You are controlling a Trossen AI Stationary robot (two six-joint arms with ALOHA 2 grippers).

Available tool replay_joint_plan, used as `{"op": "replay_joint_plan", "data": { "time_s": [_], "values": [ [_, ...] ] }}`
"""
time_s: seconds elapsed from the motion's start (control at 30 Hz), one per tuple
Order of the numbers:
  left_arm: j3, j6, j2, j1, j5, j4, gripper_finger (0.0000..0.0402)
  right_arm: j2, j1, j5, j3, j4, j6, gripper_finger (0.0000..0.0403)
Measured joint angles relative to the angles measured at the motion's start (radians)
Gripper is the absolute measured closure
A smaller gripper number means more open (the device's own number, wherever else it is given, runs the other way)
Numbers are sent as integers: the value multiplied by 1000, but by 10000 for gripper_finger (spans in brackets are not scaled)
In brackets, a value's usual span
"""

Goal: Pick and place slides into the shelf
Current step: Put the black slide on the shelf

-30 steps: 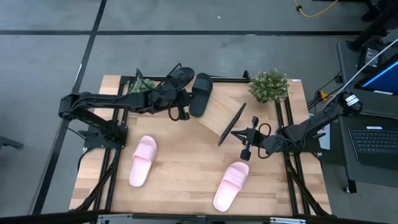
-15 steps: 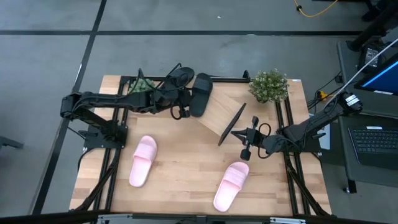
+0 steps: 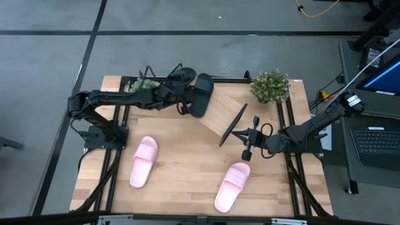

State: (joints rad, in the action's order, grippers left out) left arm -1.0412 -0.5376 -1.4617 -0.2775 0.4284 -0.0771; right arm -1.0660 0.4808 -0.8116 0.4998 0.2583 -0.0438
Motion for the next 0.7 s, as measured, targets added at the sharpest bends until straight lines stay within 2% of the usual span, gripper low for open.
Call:
{"op": "replay_joint_plan", "data": {
  "time_s": [0.17, 0.33, 0.5, 0.7],
  "values": [
    [0, -12, -8, -14, 9, -1, 282, 0, 0, 0, 0, 34, 54, 384],
    [0, -23, -8, -36, 26, 1, 282, 0, -1, 0, 0, 31, 52, 392],
    [-2, -23, -24, -54, -17, 11, 282, 0, -1, 0, 0, 30, 53, 398],
    [-2, -56, -55, -56, -21, 29, 282, 0, -1, 0, 0, 29, 52, 383]
  ]
}}
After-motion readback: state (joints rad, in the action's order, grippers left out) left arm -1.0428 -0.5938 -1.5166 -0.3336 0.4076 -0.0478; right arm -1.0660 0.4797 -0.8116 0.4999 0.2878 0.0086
